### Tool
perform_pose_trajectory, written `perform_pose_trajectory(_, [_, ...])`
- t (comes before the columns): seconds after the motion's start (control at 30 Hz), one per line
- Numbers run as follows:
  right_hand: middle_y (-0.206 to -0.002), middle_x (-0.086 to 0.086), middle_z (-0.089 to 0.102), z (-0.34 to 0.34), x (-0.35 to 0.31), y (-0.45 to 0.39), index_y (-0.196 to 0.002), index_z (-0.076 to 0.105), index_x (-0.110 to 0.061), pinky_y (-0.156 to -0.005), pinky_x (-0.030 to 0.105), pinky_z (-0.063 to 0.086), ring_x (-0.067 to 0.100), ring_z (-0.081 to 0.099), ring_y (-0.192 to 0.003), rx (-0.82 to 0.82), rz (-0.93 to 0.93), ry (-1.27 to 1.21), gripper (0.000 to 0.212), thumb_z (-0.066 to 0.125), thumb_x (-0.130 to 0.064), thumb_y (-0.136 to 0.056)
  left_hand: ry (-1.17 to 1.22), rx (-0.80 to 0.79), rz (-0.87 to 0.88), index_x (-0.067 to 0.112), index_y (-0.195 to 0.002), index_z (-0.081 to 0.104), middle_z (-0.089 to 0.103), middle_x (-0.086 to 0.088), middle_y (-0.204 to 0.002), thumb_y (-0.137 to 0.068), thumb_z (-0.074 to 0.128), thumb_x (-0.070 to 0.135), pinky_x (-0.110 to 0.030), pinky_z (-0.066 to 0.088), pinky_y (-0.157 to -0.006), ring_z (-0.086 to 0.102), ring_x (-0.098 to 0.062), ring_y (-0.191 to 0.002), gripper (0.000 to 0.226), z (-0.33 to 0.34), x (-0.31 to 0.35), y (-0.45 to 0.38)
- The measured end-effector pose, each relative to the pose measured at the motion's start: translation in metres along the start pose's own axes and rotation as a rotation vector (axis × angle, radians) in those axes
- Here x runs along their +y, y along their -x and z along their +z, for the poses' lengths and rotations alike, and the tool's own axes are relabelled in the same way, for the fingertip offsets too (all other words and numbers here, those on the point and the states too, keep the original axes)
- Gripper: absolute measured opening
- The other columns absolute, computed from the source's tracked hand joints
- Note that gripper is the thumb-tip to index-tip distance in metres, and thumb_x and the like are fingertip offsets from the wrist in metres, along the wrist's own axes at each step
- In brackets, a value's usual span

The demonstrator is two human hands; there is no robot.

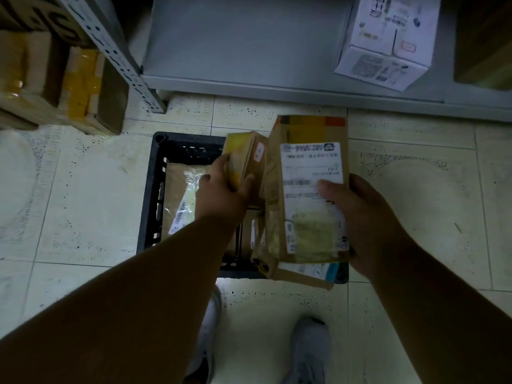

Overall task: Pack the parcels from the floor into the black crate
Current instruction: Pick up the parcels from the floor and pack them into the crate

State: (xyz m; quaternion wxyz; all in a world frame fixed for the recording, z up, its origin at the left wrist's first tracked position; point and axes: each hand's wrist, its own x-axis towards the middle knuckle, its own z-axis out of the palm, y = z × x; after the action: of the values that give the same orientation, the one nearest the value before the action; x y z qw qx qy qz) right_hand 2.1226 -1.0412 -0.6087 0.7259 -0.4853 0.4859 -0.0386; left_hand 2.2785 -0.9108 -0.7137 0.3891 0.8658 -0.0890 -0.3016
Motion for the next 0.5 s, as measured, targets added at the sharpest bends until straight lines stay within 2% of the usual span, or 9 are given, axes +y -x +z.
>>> perform_pose_trajectory(0.07, [-0.104,0.004,0.076,0.007,0.004,0.003,-0.116,0.065,-0.019,-0.082,0.055,0.058,0.027,0.075,-0.091,-0.002,-0.007,0.005,0.024,0.061,-0.025,-0.093,0.042,0.015,-0.019,0.049,-0.136,0.032,0.052,-0.007,-0.125,-0.076,0.057,0.065,-0.042,0.060,-0.075,0.061,-0.027,-0.105,0.068,-0.011,-0.001,0.000])
perform_pose_trajectory(0.17, [-0.107,0.005,0.075,0.015,0.013,0.006,-0.116,0.067,-0.021,-0.083,0.055,0.057,0.027,0.074,-0.095,0.005,0.001,-0.003,0.023,0.060,-0.022,-0.094,0.161,0.098,-0.050,0.040,-0.142,0.036,0.052,-0.003,-0.131,-0.087,0.060,0.051,-0.021,0.053,-0.066,0.059,-0.020,-0.108,0.061,-0.032,-0.005,0.004])
perform_pose_trajectory(0.23, [-0.106,0.005,0.076,0.020,0.018,0.008,-0.114,0.067,-0.021,-0.082,0.055,0.058,0.027,0.074,-0.095,0.019,0.010,-0.008,0.021,0.061,-0.020,-0.094,0.205,0.151,-0.061,0.037,-0.142,0.040,0.053,-0.001,-0.133,-0.090,0.061,0.044,-0.023,0.055,-0.074,0.058,-0.019,-0.111,0.057,-0.053,-0.003,0.006])
perform_pose_trajectory(0.3, [-0.105,0.004,0.076,0.025,0.021,0.011,-0.114,0.067,-0.020,-0.080,0.053,0.059,0.026,0.074,-0.093,0.040,0.020,-0.018,0.021,0.063,-0.021,-0.093,0.232,0.172,-0.062,0.040,-0.137,0.048,0.057,0.000,-0.129,-0.085,0.063,0.048,-0.036,0.057,-0.085,0.060,-0.020,-0.111,0.055,-0.080,0.001,0.003])
perform_pose_trajectory(0.37, [-0.102,0.003,0.076,0.029,0.024,0.012,-0.112,0.067,-0.021,-0.075,0.049,0.060,0.026,0.075,-0.090,0.074,0.032,-0.045,0.019,0.064,-0.021,-0.093,0.165,0.155,-0.056,0.041,-0.127,0.057,0.061,0.003,-0.125,-0.079,0.064,0.052,-0.042,0.058,-0.086,0.062,-0.021,-0.109,0.050,-0.109,0.008,-0.005])
perform_pose_trajectory(0.43, [-0.102,0.004,0.076,0.037,0.025,0.012,-0.113,0.066,-0.021,-0.074,0.050,0.060,0.028,0.075,-0.090,0.087,0.037,-0.073,0.021,0.065,-0.022,-0.092,0.094,0.098,-0.050,0.035,-0.124,0.062,0.064,0.005,-0.122,-0.085,0.065,0.044,-0.038,0.057,-0.086,0.063,-0.018,-0.105,0.040,-0.132,0.018,-0.015])
perform_pose_trajectory(0.5, [-0.104,0.003,0.076,0.047,0.027,0.009,-0.115,0.066,-0.023,-0.078,0.053,0.059,0.027,0.074,-0.092,0.107,0.030,-0.062,0.025,0.068,-0.026,-0.090,0.014,0.014,-0.035,0.030,-0.125,0.064,0.064,0.006,-0.118,-0.091,0.062,0.036,-0.029,0.055,-0.079,0.061,-0.015,-0.100,0.035,-0.145,0.025,-0.027])
